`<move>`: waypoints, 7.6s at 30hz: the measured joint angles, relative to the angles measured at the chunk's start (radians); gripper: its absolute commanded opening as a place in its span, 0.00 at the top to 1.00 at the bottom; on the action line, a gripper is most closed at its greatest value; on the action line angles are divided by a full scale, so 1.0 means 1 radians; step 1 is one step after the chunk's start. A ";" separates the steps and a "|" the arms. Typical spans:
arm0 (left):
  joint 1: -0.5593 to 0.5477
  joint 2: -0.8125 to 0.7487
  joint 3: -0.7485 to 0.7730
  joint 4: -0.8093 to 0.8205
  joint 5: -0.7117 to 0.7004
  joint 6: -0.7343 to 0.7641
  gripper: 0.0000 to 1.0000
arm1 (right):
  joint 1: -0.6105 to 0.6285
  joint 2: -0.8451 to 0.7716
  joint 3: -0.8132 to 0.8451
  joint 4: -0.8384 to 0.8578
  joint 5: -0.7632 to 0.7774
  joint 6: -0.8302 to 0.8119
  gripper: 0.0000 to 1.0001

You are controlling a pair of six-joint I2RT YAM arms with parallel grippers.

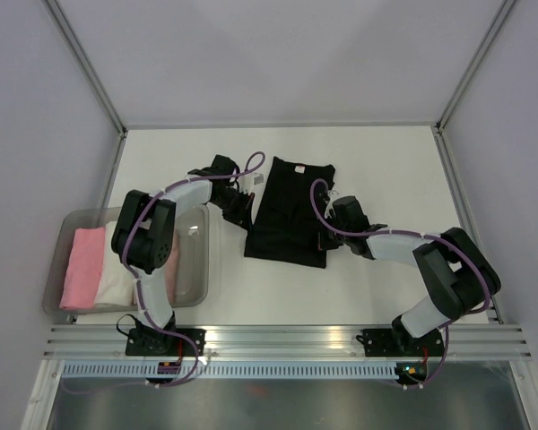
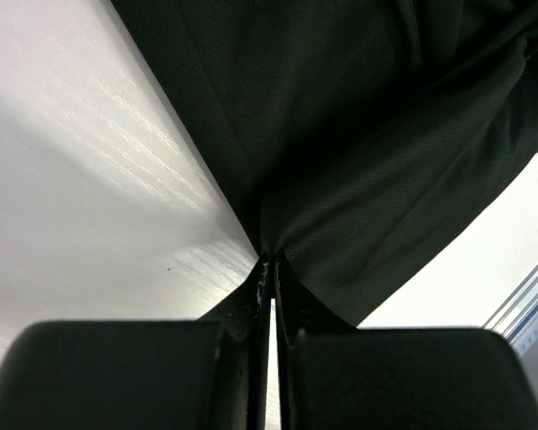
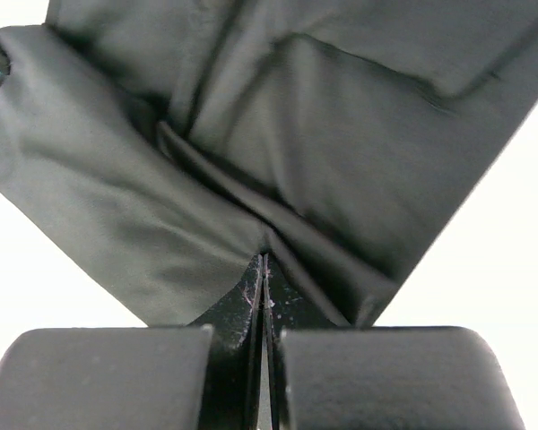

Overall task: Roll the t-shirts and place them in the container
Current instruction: Roll the tshirt

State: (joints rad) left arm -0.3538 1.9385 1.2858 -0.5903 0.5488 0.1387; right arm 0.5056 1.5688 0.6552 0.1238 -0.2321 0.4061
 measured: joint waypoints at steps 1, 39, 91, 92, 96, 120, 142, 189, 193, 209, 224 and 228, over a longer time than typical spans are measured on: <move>0.000 0.002 0.000 0.002 -0.002 0.000 0.97 | -0.010 -0.003 -0.010 0.005 -0.004 0.008 1.00; -0.343 -0.457 -0.512 0.265 -0.246 0.903 0.30 | -0.058 -0.048 0.004 -0.033 -0.042 -0.002 0.98; -0.282 -0.363 -0.372 0.134 -0.152 0.841 0.98 | 0.239 -0.315 -0.200 -0.158 0.085 -1.060 1.00; -0.277 -0.363 -0.365 0.112 -0.143 0.841 0.98 | 0.231 -0.316 -0.178 -0.196 0.057 -1.057 1.00; -0.249 -0.363 -0.334 0.006 -0.079 0.843 0.98 | 0.172 -0.322 -0.095 -0.354 -0.080 -1.057 1.00; -0.066 -0.149 -0.099 -0.331 0.161 0.794 0.98 | -0.138 -0.014 0.183 -0.597 -0.488 -0.881 0.96; -0.038 0.014 0.038 -0.348 0.115 0.553 0.98 | -0.171 -0.235 0.221 -0.430 -0.269 -0.529 0.76; -0.241 -0.476 -0.206 -0.183 -0.043 0.980 0.27 | 0.061 0.142 0.035 0.232 -0.242 -0.083 0.99; -0.285 -0.537 -0.436 -0.014 -0.104 1.093 0.21 | 0.058 0.151 0.035 0.245 -0.247 -0.068 1.00; -0.309 -0.555 -0.582 0.298 -0.184 1.243 0.18 | 0.047 0.152 0.035 0.258 -0.268 -0.061 1.00; -0.309 -0.396 -0.504 0.314 -0.260 1.231 0.34 | 0.033 0.148 0.036 0.243 -0.303 -0.078 0.91; -0.309 -0.374 -0.499 0.307 -0.261 1.223 0.63 | 0.031 0.094 0.042 0.169 -0.312 -0.148 0.74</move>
State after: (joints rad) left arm -0.6632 1.5642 0.7868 -0.2829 0.2882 1.3613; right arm 0.5362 1.6627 0.6975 0.2924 -0.5446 0.2584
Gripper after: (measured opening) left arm 0.490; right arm 0.168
